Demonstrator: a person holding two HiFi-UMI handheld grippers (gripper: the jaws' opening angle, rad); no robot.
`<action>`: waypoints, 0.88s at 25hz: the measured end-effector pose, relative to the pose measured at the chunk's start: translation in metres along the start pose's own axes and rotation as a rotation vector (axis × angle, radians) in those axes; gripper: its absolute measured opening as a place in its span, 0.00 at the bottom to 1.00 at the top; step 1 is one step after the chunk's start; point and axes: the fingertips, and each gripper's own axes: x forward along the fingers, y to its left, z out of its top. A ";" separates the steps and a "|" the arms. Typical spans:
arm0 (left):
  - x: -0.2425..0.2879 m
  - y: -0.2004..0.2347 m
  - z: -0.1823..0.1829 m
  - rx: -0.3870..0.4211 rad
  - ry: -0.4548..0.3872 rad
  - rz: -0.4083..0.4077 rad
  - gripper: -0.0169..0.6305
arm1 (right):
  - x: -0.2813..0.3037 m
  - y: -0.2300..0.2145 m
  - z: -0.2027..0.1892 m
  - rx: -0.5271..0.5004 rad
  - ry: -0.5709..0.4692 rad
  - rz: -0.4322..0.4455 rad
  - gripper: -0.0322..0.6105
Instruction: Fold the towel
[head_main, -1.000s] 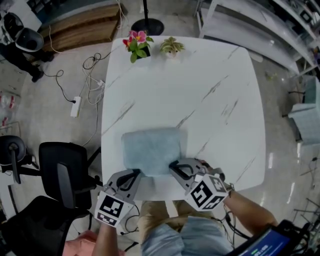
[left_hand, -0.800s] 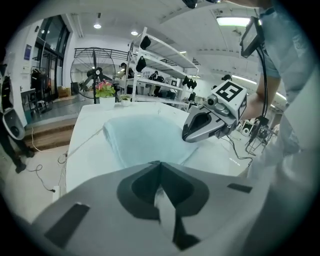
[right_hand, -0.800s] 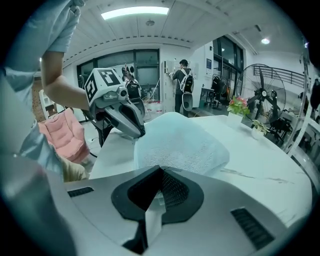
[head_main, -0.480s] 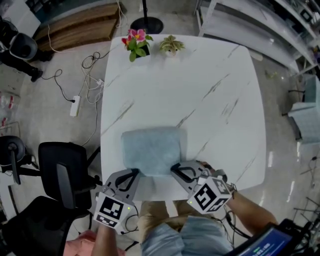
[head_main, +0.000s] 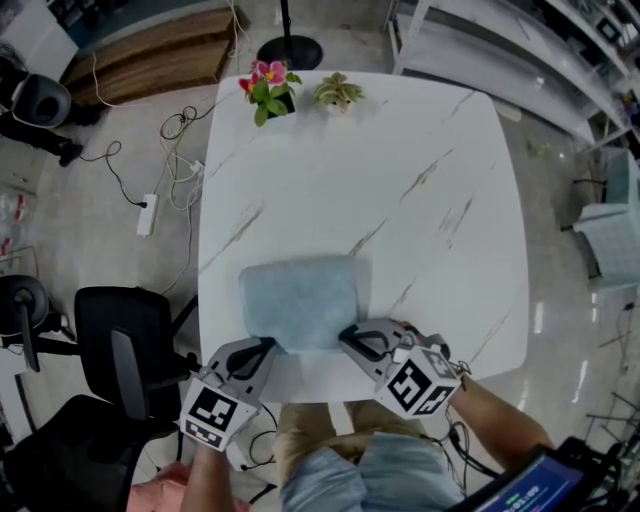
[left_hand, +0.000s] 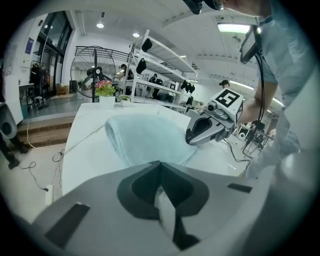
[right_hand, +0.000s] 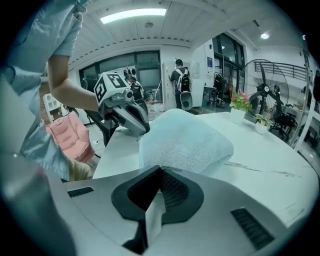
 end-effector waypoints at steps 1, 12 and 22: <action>0.000 0.000 0.000 0.003 0.002 -0.001 0.04 | 0.000 0.000 -0.001 0.000 0.003 0.002 0.08; -0.017 0.006 -0.007 0.042 0.010 0.094 0.04 | -0.016 -0.001 -0.004 0.132 -0.033 -0.022 0.08; -0.124 -0.015 0.103 -0.014 -0.313 0.406 0.04 | -0.140 -0.048 0.066 0.218 -0.291 -0.357 0.08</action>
